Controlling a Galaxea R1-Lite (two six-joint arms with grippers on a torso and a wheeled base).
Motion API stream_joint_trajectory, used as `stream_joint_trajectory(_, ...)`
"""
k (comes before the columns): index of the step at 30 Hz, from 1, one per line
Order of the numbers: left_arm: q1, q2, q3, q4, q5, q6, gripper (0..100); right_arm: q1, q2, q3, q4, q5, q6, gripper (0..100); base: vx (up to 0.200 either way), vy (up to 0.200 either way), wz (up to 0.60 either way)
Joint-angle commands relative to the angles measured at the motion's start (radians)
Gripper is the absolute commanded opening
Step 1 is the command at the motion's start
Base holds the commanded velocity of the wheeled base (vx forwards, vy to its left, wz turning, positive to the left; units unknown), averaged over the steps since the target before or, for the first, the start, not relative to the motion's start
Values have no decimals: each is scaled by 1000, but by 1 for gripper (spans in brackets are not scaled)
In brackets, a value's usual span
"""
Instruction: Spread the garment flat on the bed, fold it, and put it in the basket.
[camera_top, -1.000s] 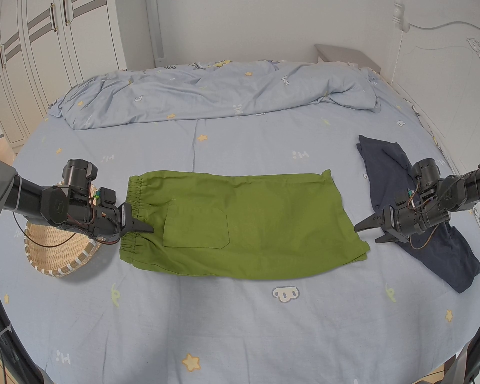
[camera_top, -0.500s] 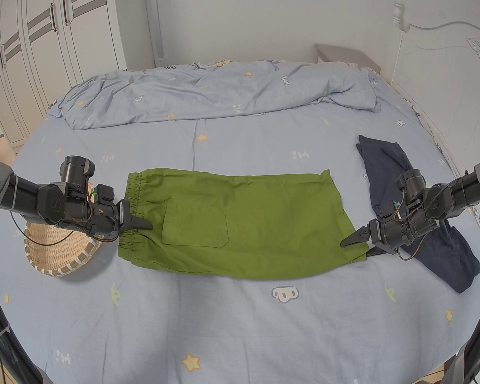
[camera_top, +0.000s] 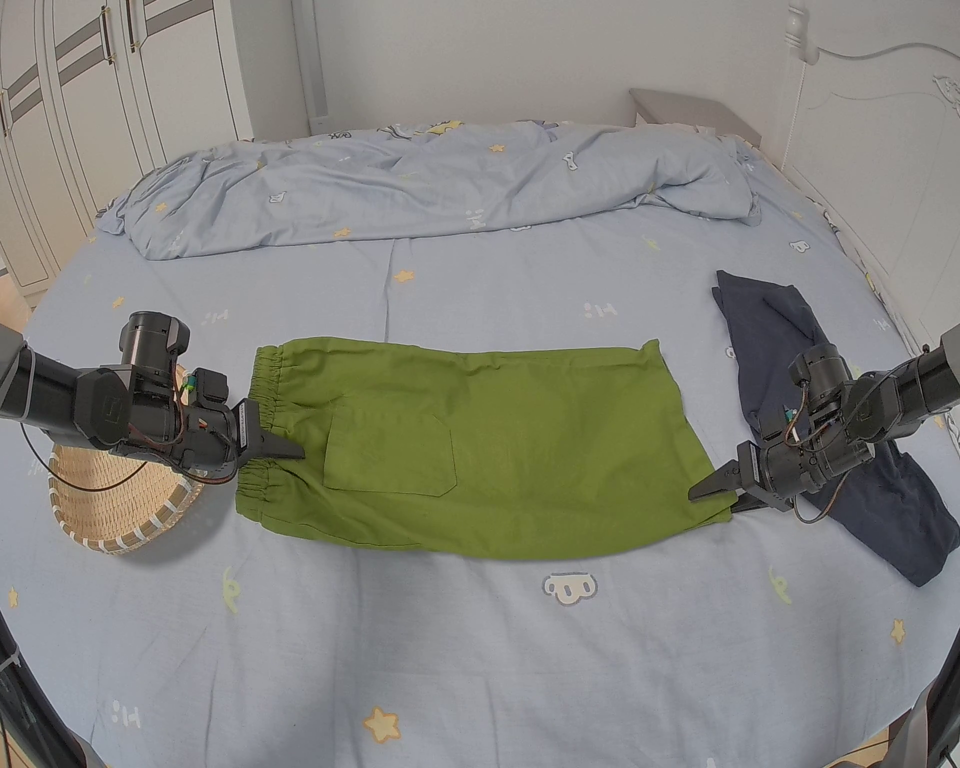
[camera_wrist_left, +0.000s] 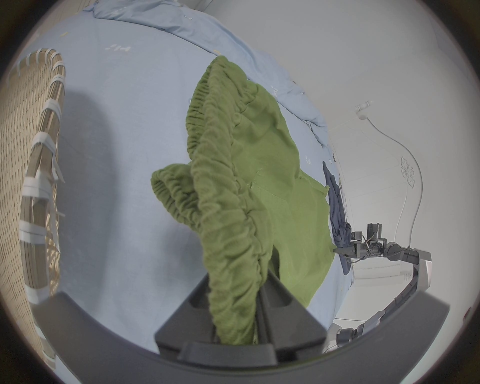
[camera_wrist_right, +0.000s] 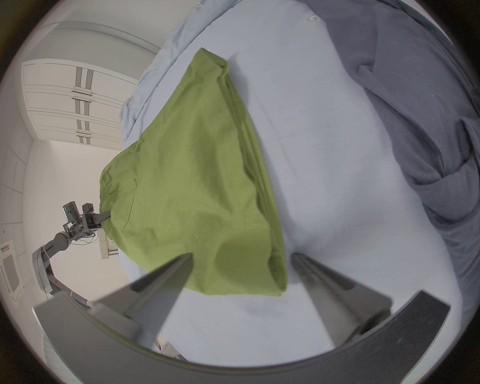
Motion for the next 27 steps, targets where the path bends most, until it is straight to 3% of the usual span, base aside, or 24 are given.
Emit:
stream_joint_trajectory(1, 1, 1, 0, 0, 0, -1, 0, -5, 8, -1, -2, 2, -2, 0, 0, 0, 0)
stream_joint_trajectory(14, 2, -10, 12, 8, 0, -1, 0, -19, -45, 33, -24, 2, -16, 0, 0, 0, 0)
stream_joint_trajectory(27, 27, -194, 312, 0, 1, 36, 0, -10, -377, 422, -17, -6, -19, 0, 0, 0, 0)
